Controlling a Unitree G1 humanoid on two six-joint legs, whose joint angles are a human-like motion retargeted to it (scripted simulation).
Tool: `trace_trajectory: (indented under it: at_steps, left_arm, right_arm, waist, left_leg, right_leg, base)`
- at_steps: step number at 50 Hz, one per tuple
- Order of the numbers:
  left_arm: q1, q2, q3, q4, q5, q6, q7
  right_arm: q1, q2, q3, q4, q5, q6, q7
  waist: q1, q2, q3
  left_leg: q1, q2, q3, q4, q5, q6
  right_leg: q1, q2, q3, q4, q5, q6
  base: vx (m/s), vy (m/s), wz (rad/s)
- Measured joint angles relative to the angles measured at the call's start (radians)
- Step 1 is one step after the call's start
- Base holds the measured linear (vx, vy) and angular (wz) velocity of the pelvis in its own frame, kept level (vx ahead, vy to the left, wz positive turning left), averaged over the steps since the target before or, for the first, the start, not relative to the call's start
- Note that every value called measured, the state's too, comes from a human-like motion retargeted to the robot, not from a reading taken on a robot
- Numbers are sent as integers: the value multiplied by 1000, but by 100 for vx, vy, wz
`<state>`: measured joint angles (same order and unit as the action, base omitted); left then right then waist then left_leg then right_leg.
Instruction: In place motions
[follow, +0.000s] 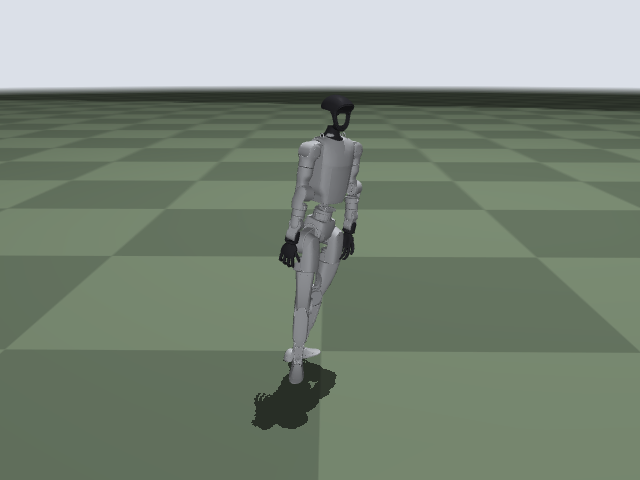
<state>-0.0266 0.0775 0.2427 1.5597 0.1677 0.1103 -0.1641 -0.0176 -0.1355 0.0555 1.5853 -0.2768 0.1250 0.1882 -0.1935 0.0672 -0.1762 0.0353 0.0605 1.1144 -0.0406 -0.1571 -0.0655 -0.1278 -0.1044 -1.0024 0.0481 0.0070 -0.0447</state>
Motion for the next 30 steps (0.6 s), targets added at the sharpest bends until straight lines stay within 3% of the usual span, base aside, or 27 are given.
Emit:
trace_trajectory:
  at_steps: [13, 18, 21, 25, 27, 30]
  left_arm:
    - [4, -34, -58, -13, 53, -3, -27]
    - [31, -36, -42, -22, 41, -4, -31]
    - [52, -25, -22, -26, 35, -7, -26]
    - [69, 1, 11, -26, 22, -13, 5]
    - [69, 11, 17, -21, 13, -12, 22]
    - [63, 6, 36, -18, -14, -11, 40]
  right_arm:
    - [34, 24, -28, 10, 15, 15, -1]
    - [29, 29, -35, 0, 4, 20, 1]
    - [13, 41, -39, -12, 33, 26, 5]
    - [-7, 51, -28, -45, 68, 16, 22]
    - [-10, 47, -26, -62, 64, 9, 32]
    - [-23, 27, -15, -64, 39, 3, 27]
  waist:
    - [-79, 67, -58]
    - [-114, 71, -64]
    - [-182, 41, -37]
    - [-147, -59, -13]
    - [-121, -75, -4]
    - [-86, -75, 10]
  left_leg:
    - [42, 43, 72, 44, 5, -55]
    - [85, 77, 22, 109, 62, -42]
    - [101, 107, -88, 203, 146, 12]
    - [33, 183, -231, 518, 232, 178]
    - [-77, 249, -383, 725, 239, 248]
    - [-203, 203, -634, 839, 196, 199]
  right_leg:
    - [-46, 37, 136, 1, -40, 5]
    - [-32, 37, 175, -7, -48, -8]
    - [9, 17, 151, -34, -31, -31]
    - [40, -63, 261, -25, -27, -36]
    - [41, -67, 295, -26, -22, -41]
    - [29, -58, 332, -26, -12, -51]
  base:
    - [-21, 16, -44]
    - [-8, 12, -34]
    - [-11, 9, 2]
    - [-12, 7, -125]
    - [-14, 2, -120]
    - [-21, 6, -102]
